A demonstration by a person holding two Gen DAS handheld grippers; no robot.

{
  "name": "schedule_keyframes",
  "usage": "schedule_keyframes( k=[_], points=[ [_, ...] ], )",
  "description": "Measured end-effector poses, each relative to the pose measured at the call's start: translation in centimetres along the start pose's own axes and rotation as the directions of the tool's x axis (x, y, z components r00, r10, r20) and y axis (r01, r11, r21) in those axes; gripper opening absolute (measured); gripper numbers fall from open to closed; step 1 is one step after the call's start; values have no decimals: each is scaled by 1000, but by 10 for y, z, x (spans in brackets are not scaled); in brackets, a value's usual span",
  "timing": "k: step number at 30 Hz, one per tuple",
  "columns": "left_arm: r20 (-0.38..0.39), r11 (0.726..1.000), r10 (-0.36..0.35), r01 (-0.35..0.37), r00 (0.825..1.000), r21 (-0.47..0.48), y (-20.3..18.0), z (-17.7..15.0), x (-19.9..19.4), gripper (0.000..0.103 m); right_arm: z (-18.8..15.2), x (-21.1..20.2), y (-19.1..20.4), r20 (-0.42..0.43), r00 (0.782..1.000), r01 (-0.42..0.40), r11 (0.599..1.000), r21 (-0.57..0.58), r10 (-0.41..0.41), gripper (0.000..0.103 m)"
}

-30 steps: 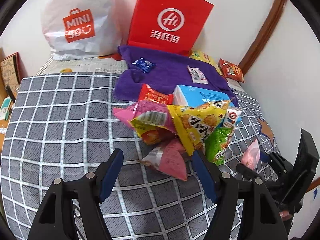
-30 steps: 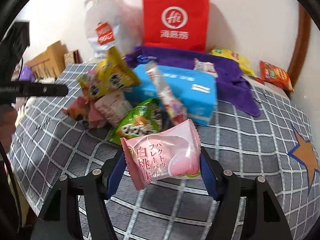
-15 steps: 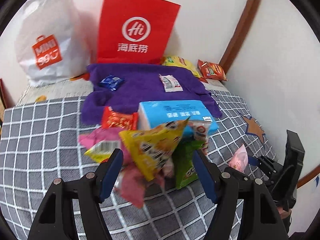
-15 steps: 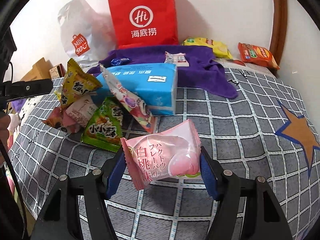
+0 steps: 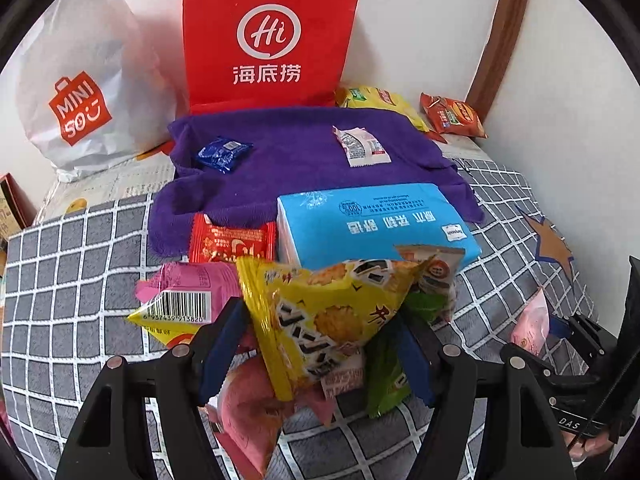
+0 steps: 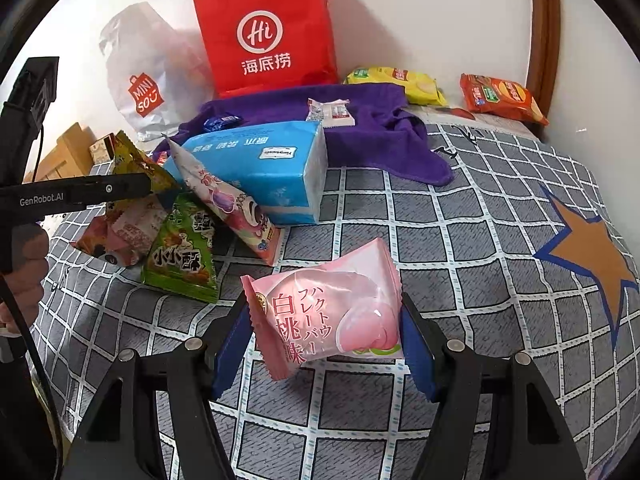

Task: Organize snacks
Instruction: 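Carry the pink packet and yellow chip bag over the purple towel with both grippers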

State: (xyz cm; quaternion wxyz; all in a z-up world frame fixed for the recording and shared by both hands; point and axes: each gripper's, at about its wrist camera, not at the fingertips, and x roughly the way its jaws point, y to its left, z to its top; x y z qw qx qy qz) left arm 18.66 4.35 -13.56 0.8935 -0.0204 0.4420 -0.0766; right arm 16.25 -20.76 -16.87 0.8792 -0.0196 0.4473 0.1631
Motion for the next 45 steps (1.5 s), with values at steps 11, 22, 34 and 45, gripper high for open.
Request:
schedule_keyframes(
  k=[11,22,34,45],
  points=[
    [41,999,-43,43,998,9,-4,2,-24,53,6,-5,7,9,1000,-1,1000,-22,1,68],
    [50,997,-67,68,997,-33,-2,-4,-56,53,22,-35,25,56,998,7,999,-48,-5,68],
    [80,995,-85,88,993,-43,-3,18,-77,53,78,-55,34,113,993,31,998,-48,-25,68],
    [107,997,-65,69,992,-36,1,56,-79,53,128,-54,35,155,988,29,998,-51,-21,68]
  ],
)
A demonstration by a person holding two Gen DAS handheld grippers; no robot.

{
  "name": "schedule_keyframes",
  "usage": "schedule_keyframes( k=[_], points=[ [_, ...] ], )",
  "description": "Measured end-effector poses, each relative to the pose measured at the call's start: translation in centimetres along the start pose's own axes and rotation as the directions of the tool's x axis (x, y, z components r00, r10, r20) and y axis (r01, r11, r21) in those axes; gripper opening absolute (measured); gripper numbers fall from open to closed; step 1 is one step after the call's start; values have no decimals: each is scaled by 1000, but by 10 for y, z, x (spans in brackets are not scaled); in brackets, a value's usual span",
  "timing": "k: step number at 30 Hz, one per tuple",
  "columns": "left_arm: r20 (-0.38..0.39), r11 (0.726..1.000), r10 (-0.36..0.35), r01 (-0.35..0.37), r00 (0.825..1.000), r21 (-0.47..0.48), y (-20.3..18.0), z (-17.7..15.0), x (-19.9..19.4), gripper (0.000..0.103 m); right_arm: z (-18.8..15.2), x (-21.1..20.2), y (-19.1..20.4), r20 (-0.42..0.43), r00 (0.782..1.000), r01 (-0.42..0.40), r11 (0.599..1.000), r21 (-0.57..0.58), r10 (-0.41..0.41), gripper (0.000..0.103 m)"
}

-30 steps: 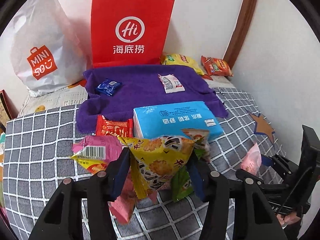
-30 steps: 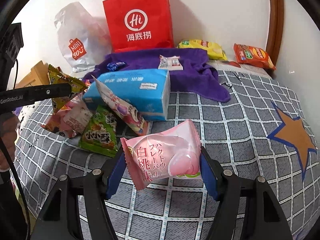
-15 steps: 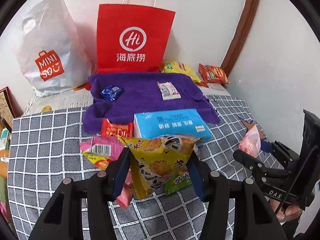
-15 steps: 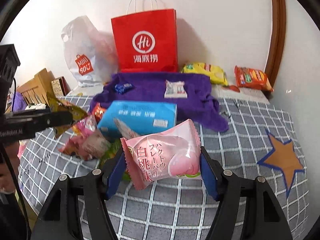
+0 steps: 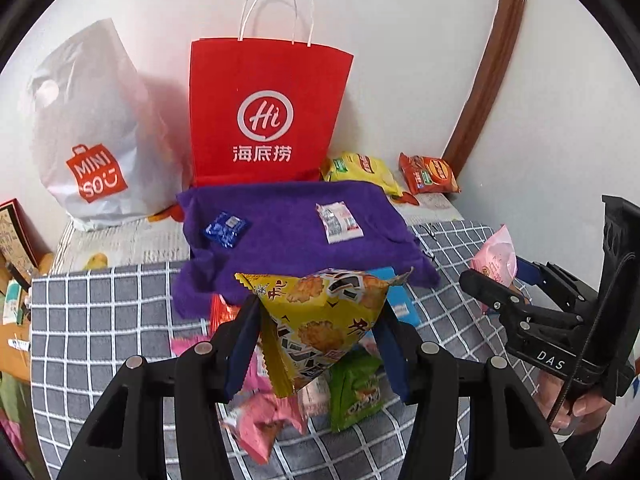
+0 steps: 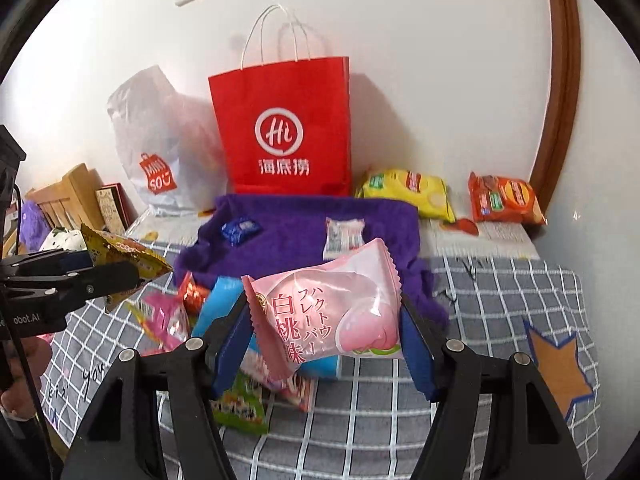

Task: Organize snacks
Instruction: 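Carry the pink packet and yellow chip bag over the purple towel with both grippers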

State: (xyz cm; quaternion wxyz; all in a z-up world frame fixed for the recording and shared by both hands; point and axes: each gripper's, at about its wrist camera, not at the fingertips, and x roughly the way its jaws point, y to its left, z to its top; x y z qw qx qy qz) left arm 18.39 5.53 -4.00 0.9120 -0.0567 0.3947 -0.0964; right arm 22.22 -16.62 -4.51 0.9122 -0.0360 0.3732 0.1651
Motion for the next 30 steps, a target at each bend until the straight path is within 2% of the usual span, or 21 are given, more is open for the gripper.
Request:
schedule_keyframes(
  k=[13,23,30],
  points=[
    [-1,1000,23,-23,1000,-2,18,52,25,53,51,41,1,-6,1000,8,1000,-19,-8,68],
    [-1,999,46,-46,999,-19,39,79,52,53,84,83,-4,-25,999,21,999,-30,-21,68],
    [-3,997,50,-50,999,-58,54,94,71,53,102,107,-2,-35,999,1,999,-34,-2,68]
  ],
)
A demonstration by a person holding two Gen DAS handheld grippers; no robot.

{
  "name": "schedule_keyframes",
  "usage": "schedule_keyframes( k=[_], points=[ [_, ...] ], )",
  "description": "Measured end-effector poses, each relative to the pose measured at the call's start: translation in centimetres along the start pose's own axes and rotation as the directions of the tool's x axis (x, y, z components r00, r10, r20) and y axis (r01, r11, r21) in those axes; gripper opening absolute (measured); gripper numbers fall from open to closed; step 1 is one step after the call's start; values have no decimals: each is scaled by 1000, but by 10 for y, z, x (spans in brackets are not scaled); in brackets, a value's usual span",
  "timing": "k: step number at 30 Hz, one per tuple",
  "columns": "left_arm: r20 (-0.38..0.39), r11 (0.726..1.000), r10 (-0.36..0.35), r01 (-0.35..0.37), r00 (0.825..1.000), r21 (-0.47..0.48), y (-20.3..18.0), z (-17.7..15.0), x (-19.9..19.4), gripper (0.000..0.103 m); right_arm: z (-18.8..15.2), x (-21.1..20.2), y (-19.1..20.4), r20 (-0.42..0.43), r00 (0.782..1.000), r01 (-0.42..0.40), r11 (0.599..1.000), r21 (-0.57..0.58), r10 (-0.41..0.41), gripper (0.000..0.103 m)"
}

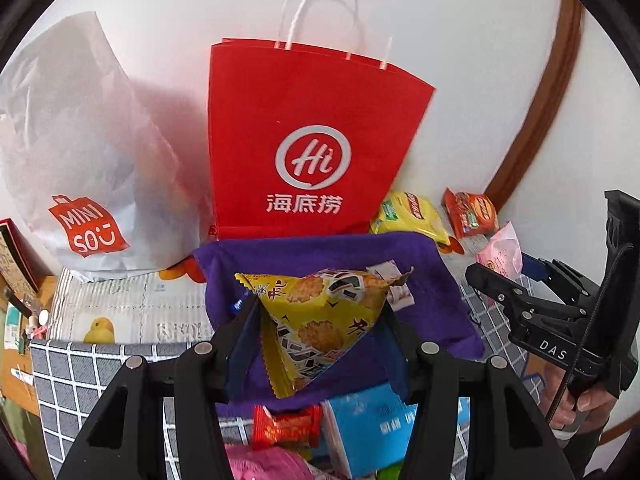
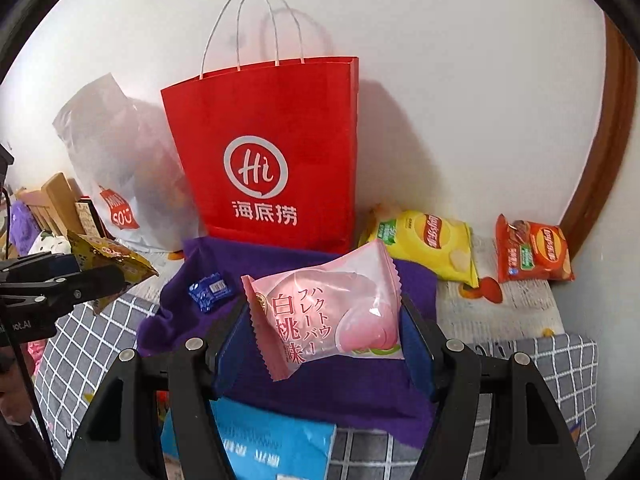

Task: Organize snacks
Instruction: 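Carry the pink packet and yellow chip bag over the purple towel with both grippers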

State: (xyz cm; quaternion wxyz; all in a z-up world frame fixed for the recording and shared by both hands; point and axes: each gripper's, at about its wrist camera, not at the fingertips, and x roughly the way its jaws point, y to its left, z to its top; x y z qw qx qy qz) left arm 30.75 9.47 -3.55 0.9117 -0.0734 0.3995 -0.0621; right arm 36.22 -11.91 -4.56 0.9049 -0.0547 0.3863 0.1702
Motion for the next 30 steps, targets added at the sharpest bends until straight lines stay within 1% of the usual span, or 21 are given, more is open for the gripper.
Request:
schedule_keyframes(
  k=[6,8,15,18,23,30],
  points=[
    [0,1000,-6,6,1000,-2,5,13,16,53,13,23,6,-7,1000,-7,999,-34,7,68],
    [-7,1000,-8,8,1000,-6,9,15,25,53,14,34,8,-23,1000,-12,999,-46,11,68],
    [-58,999,-12,10,998,-33,25,12,55,53,4,66,2,-64,998,-29,998,-57,25,68],
    [-76,999,-5,2,997,-39,31,12,64,53,1,78,-3,-97,995,-26,998,-53,21,68],
    [-107,998,-11,5,994,-58,40,10,76,53,-5,87,-12,-116,993,-37,998,-45,31,68],
    [-125,998,4,-11,992,-58,45,10,83,53,-6,96,-27,-153,988,-3,999,-51,-5,68]
  ],
)
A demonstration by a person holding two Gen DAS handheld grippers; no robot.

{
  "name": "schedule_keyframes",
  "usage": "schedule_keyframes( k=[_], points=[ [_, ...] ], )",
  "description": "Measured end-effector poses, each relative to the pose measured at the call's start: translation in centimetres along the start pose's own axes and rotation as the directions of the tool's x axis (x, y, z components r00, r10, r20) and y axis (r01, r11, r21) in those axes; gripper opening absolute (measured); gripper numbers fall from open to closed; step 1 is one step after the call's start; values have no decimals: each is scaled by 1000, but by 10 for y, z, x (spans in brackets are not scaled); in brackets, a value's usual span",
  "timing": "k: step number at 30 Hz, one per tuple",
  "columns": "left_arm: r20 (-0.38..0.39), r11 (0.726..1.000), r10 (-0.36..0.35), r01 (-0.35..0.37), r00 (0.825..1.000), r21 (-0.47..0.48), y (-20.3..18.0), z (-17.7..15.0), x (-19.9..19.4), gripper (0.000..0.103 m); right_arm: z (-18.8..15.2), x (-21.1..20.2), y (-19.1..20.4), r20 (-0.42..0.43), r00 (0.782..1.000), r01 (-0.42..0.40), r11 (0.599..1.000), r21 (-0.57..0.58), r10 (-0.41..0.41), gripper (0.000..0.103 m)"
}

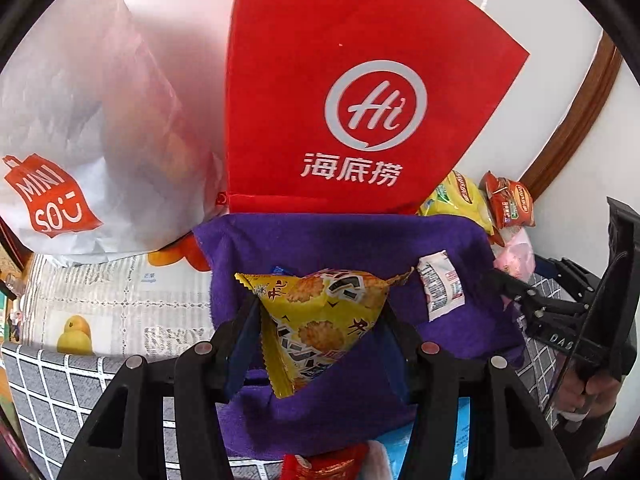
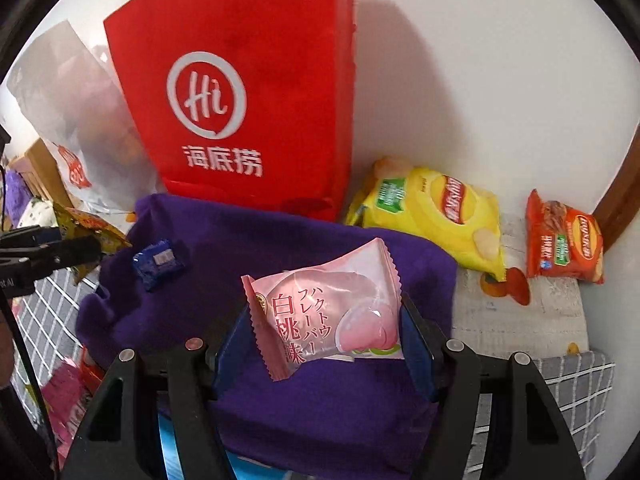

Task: Organize snacks
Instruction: 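Carry the pink packet and yellow chip bag over the purple towel with both grippers, then lower both packets onto the purple towel and open both grippers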

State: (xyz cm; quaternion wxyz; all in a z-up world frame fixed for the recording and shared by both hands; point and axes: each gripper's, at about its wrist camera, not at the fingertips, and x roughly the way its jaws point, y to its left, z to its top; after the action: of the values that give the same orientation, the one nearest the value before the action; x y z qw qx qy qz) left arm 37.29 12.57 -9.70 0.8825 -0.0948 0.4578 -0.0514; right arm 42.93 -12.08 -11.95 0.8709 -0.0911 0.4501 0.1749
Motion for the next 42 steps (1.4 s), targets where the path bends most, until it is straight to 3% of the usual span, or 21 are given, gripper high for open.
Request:
schedule_keyframes(
  k=[10,22,42],
  points=[
    [-15,999,7,-7,1000,-38,18,2,4,53,-2,-1,-16,-34,999,-15,1000,6,15,68],
    [-133,1000,15,-18,991,-25,6,-8,36,53,-12,20,-7,-138,989,-63,998,-15,60,68],
    [-202,1000,5,-6,979,-4,-6,-16,58,54,-22,41,8,-198,979,-57,997,-57,45,69]
  ],
)
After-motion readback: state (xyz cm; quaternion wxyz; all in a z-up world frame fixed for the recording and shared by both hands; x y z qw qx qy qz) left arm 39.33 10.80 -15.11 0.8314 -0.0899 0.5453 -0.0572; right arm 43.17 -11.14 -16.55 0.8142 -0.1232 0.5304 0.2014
